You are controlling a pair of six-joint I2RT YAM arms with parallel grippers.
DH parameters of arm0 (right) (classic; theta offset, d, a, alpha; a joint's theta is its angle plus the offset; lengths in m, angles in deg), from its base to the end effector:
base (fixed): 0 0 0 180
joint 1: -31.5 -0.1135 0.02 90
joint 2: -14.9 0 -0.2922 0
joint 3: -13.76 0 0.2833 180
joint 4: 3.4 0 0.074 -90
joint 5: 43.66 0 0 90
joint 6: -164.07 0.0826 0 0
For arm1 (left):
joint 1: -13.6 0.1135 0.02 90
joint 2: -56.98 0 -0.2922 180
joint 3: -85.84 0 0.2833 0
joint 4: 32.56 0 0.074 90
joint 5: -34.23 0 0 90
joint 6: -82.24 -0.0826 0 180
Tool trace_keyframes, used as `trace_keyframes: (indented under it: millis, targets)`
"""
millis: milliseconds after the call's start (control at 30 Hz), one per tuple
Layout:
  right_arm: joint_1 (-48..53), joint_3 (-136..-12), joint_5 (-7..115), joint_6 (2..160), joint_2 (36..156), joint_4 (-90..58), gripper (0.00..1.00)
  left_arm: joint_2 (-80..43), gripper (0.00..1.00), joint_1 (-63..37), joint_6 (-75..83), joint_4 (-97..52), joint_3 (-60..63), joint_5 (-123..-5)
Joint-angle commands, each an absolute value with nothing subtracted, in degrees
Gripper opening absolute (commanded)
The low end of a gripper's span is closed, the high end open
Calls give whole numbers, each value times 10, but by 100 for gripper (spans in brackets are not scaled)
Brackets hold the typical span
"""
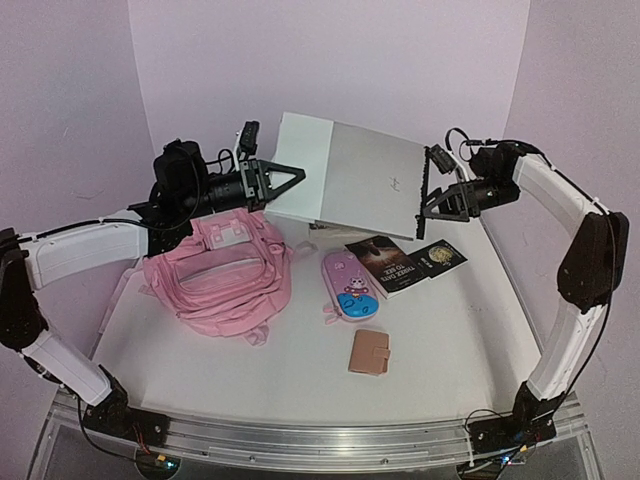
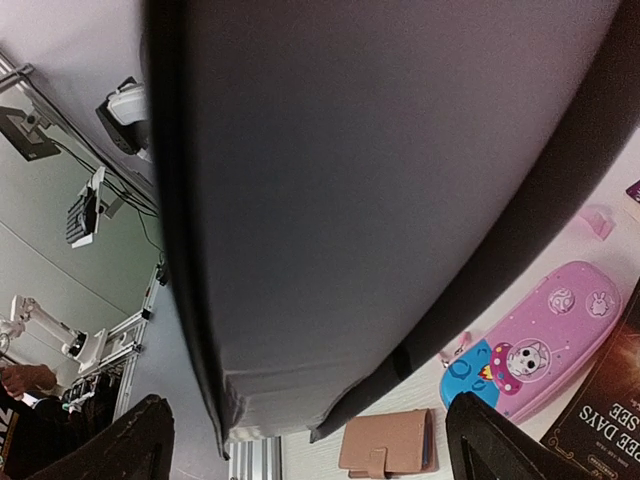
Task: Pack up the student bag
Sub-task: Pick up the book at the corner of the board.
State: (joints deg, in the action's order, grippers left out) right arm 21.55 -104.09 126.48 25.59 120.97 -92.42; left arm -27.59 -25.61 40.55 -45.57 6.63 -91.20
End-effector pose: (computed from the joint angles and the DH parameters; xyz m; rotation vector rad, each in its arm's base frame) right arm 0.3776 0.1489 0.3662 -1.1561 1.6765 1.5352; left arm 0.2909 -0.2991 0.3967 0.4561 1.6433 -1.6363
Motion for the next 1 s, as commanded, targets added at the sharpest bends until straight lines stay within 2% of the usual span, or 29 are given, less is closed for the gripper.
trace_keyframes:
  millis: [0, 200, 467, 633, 800, 967]
  targets:
    - [201, -1060, 1309, 256, 1219, -1107, 88, -294, 7, -261, 432, -537, 51, -974]
    - [199, -1060, 1361, 268, 1214, -1105, 70, -292, 7, -260, 431, -559, 65, -967]
    - [199, -1068, 1375, 282, 1225, -1109, 59, -283, 7, -257, 446, -588, 91, -952]
    - [202, -1081, 1375, 288, 1231, -1109, 76, -276, 6, -255, 453, -613, 106, -944]
    - [225, -1128, 1373, 334, 1267, -1109, 78, -247, 5, -252, 434, -596, 126, -903]
    - [243, -1150, 1361, 395, 1324, -1110, 79, -217, 5, -252, 399, -514, 130, -831]
